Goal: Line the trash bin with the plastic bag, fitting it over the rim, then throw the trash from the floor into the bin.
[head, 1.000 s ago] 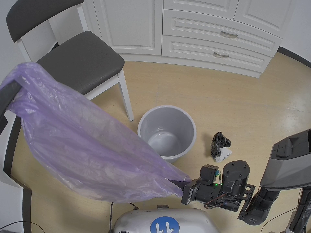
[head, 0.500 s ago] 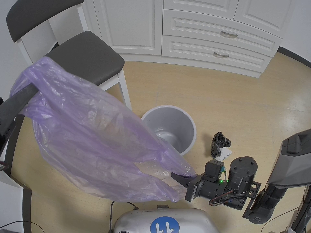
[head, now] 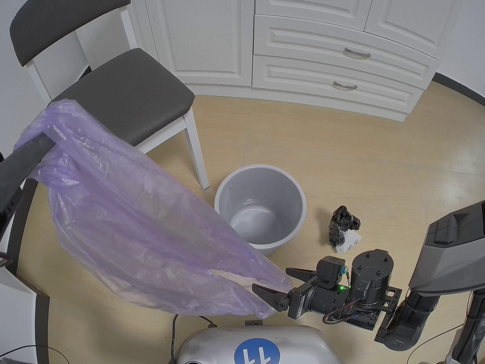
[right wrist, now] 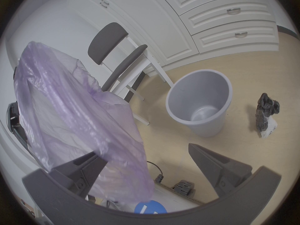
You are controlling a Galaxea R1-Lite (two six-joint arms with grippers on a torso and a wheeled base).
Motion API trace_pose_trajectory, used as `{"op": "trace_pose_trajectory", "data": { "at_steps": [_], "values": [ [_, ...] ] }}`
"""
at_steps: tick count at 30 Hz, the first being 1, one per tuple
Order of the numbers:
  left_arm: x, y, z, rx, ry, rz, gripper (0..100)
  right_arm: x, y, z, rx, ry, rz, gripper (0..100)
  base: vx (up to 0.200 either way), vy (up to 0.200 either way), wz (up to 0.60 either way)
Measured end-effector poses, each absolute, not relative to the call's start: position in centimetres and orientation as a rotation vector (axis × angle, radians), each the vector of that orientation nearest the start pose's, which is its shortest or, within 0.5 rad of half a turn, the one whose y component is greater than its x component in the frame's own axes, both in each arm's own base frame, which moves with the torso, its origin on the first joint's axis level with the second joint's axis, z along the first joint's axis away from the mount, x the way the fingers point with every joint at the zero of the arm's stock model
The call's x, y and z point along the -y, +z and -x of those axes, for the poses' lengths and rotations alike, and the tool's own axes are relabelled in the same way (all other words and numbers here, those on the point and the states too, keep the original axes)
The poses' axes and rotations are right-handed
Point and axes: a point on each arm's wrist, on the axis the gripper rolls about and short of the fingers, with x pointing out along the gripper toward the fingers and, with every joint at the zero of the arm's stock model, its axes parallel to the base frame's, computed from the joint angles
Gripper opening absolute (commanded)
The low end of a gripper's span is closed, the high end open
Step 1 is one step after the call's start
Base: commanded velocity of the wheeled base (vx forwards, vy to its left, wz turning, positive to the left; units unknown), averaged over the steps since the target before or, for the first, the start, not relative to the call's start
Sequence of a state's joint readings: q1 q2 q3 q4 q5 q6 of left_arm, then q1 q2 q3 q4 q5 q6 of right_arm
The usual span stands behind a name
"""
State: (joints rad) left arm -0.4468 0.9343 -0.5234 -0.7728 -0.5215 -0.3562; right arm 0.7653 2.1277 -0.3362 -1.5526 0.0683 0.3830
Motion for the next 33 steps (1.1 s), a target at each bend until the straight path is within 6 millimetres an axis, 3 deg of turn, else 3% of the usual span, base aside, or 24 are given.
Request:
{"op": "trace_pose_trajectory", "data": {
  "at_steps": [6, 7, 24, 25, 33],
  "values": [
    [5.5, 27.6, -9.0, 0.203, -1.014, 0.311, 0, -20.1, 3.9, -20.9, -0.399, 0.775, -0.238, 100, 0.0, 0.0, 0.0],
    [5.5, 27.6, -9.0, 0.203, -1.014, 0.31, 0, -20.1, 3.8, -20.8, -0.401, 0.775, -0.237, 0, 0.0, 0.0, 0.0],
    [5.5, 27.7, -8.9, 0.207, -1.014, 0.311, 0, -22.3, 2.2, -20.3, -0.482, 0.817, -0.307, 0, 0.0, 0.0, 0.0],
    [5.5, 27.7, -8.9, 0.208, -1.014, 0.311, 0, -22.4, 2.2, -20.3, -0.483, 0.818, -0.306, 100, 0.0, 0.0, 0.0],
    [5.4, 27.8, -8.8, 0.213, -1.015, 0.311, 0, -22.4, 2.1, -20.3, -0.489, 0.817, -0.319, 100, 0.0, 0.0, 0.0]
  ]
}}
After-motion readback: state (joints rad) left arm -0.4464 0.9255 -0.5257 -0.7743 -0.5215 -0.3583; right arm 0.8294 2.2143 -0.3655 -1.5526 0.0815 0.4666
